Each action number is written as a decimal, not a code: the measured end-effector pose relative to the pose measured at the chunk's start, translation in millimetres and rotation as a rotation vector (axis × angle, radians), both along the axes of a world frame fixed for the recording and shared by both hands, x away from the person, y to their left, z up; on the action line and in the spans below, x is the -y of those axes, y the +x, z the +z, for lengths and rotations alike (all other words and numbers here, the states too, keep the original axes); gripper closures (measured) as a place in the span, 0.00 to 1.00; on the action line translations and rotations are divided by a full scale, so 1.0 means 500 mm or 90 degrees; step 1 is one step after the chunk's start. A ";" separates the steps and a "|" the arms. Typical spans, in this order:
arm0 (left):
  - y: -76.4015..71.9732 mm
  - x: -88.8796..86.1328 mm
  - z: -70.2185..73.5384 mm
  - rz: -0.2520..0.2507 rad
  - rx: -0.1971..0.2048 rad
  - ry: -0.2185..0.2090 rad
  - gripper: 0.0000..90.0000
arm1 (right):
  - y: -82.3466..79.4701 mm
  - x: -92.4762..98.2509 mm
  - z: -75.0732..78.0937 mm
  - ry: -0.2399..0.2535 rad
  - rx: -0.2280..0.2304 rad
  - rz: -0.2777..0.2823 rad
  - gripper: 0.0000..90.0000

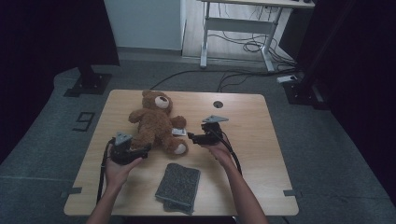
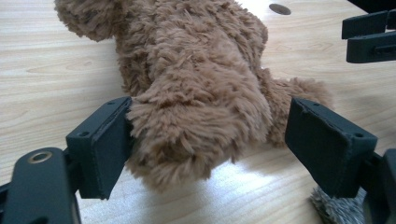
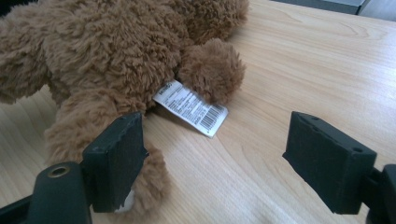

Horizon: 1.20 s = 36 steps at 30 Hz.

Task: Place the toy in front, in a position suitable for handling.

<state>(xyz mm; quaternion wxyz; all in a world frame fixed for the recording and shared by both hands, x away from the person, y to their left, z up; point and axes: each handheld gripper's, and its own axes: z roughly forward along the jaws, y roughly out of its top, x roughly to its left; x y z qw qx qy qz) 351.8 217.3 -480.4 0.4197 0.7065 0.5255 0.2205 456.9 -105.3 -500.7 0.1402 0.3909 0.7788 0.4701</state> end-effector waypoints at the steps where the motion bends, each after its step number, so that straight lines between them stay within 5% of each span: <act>1: 0.003 0.000 -0.001 0.001 -0.001 0.000 0.19 | 0.002 -0.002 0.000 0.002 0.000 0.001 0.22; 12: 0.040 0.011 0.014 0.001 -0.005 0.013 0.18 | 0.027 -0.011 0.002 0.002 0.003 -0.002 0.22; 22: 0.069 0.025 -0.003 0.004 -0.027 0.030 0.20 | 0.043 -0.033 -0.007 0.013 -0.002 0.017 0.23; 36: 0.084 0.023 -0.028 0.005 -0.047 0.022 0.35 | 0.094 -0.060 -0.009 0.003 -0.009 0.018 0.22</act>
